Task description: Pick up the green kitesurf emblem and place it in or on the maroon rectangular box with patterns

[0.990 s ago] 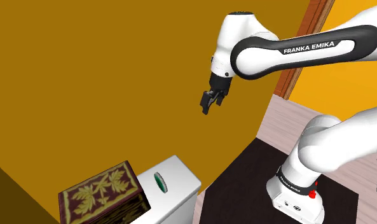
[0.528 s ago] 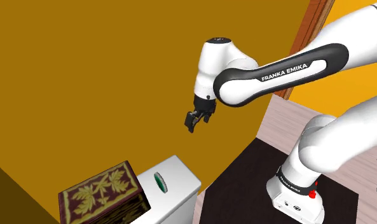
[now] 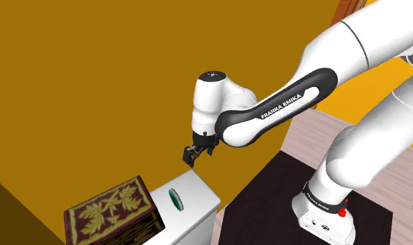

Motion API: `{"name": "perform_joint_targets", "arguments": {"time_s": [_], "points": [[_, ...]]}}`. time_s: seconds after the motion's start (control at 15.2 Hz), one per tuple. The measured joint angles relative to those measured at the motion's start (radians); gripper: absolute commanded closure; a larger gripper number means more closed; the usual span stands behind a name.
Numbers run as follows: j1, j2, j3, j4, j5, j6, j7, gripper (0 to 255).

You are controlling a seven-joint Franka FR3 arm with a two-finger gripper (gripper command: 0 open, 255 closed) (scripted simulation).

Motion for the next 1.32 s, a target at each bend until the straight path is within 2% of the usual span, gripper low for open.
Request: {"name": "perform_joint_targets", "arguments": {"time_s": [0.2,0.4,0.53,0.66,1.19,1.32], "points": [[-0.024,0.142,0.065,0.057,-0.113,0.059,0.142,0],[-0.016,0.274,0.095,0.112,-0.25,0.095,0.297,0],[0.009,0.384,0.082,0.17,-0.364,0.109,0.404,0],[0.057,0.479,0.052,0.225,-0.46,0.117,0.499,0],[0.132,0.606,-0.023,0.266,-0.593,0.171,0.611,0],[0.137,0.616,-0.032,0.266,-0.605,0.18,0.618,0]]}}
